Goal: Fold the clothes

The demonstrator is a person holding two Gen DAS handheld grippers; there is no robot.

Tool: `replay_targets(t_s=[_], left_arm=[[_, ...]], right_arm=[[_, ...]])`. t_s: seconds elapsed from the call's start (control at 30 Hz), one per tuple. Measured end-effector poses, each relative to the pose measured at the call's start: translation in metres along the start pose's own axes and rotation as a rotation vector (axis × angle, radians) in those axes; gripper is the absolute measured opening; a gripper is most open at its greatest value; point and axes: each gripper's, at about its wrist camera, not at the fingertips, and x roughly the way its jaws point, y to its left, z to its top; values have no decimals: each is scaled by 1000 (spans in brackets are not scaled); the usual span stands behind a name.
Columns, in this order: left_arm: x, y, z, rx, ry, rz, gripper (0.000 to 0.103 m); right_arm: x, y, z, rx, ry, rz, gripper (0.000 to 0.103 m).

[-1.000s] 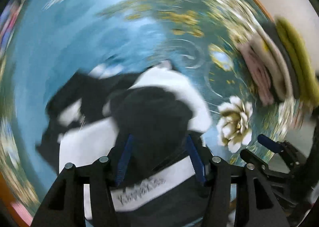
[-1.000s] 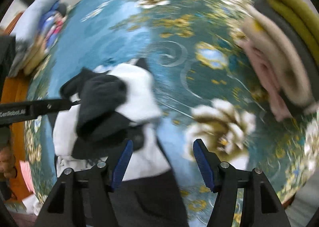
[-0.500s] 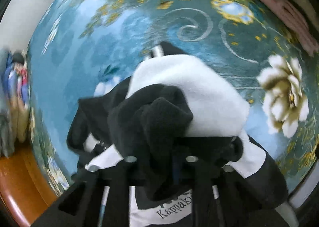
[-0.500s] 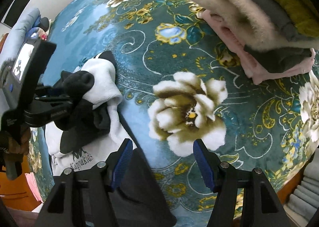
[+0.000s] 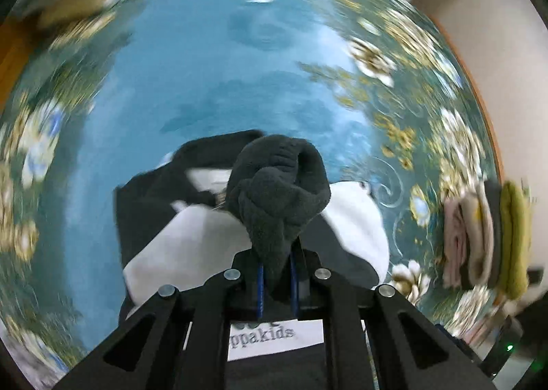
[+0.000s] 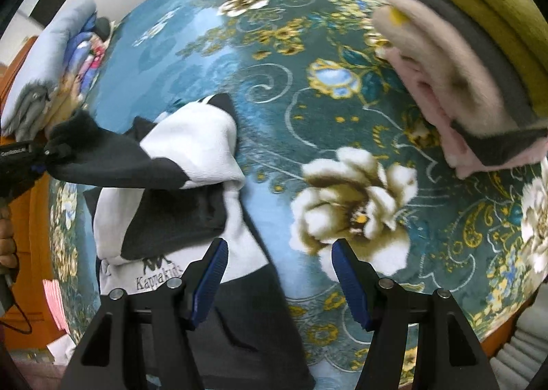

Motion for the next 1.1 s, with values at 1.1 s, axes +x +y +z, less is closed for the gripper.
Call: replay_targets(t_s=[1.1], left_arm=[[82,132,-38,-276,237,-10,13]], right_arm=[[69,85,25,-125,214,23,67]])
